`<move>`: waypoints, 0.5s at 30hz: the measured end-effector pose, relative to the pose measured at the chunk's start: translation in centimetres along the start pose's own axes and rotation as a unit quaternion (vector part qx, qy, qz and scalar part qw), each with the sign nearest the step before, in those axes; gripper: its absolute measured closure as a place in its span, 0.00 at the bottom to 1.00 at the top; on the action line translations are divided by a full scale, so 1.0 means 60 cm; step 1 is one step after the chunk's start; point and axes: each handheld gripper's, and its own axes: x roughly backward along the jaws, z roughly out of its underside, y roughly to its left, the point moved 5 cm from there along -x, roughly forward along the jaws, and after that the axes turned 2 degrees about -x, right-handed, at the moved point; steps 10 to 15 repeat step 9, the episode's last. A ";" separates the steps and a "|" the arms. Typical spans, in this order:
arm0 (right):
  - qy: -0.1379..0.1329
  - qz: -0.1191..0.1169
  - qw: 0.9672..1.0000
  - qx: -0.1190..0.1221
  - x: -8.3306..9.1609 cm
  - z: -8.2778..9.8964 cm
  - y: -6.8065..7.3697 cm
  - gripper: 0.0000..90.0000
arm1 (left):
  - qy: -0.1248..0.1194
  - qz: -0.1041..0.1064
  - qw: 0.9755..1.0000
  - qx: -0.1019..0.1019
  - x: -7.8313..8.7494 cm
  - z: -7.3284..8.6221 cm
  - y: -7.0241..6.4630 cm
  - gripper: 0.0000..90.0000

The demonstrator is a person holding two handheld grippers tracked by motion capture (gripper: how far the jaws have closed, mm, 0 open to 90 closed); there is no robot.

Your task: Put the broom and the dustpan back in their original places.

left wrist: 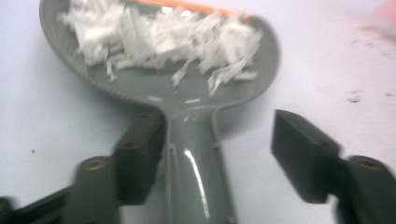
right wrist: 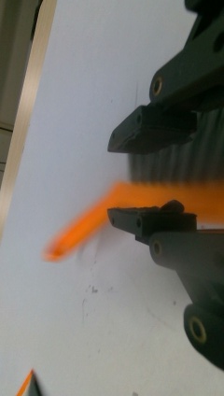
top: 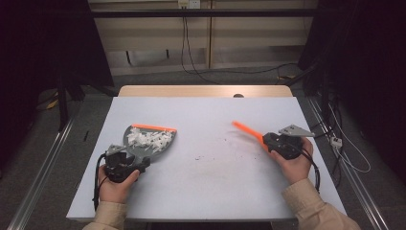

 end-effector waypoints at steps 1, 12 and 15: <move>-0.004 -0.007 1.000 -0.010 0.000 0.001 0.004 0.59 | -0.004 0.003 1.000 0.000 0.005 0.000 -0.001 0.29; -0.040 -0.058 0.996 -0.062 0.034 0.022 0.018 0.38 | -0.062 0.039 0.997 -0.033 0.031 -0.001 -0.001 0.16; -0.040 -0.058 0.996 -0.062 0.034 0.022 0.018 0.38 | -0.062 0.039 0.997 -0.033 0.031 -0.001 -0.001 0.16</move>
